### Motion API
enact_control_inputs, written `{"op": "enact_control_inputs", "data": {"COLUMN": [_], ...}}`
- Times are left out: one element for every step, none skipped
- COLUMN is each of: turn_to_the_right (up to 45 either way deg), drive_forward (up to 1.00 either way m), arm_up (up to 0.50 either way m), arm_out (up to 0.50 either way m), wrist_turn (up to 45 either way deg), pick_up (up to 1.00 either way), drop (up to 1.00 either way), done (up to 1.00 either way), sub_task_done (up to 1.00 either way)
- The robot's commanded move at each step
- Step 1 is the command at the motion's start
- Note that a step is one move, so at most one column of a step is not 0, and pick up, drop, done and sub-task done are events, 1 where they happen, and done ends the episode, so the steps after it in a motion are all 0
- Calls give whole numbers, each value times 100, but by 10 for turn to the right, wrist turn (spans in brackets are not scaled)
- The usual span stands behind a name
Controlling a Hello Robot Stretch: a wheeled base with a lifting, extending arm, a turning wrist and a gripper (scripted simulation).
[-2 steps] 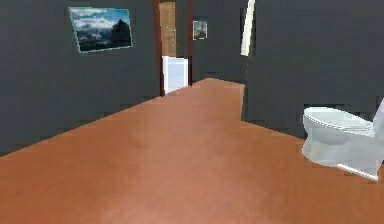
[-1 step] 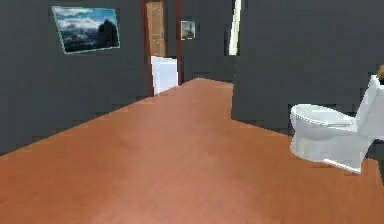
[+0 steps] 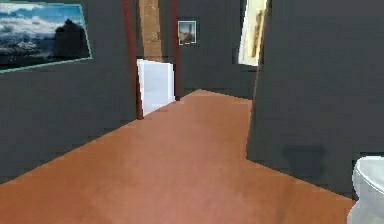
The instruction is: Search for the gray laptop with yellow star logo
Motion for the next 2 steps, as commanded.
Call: {"op": "enact_control_inputs", "data": {"turn_to_the_right": [0, 0], "drive_forward": [100, 100], "arm_up": [0, 0], "arm_out": [0, 0], "wrist_turn": [0, 0], "pick_up": [0, 0], "drop": [0, 0], "done": [0, 0], "sub_task_done": [0, 0]}}
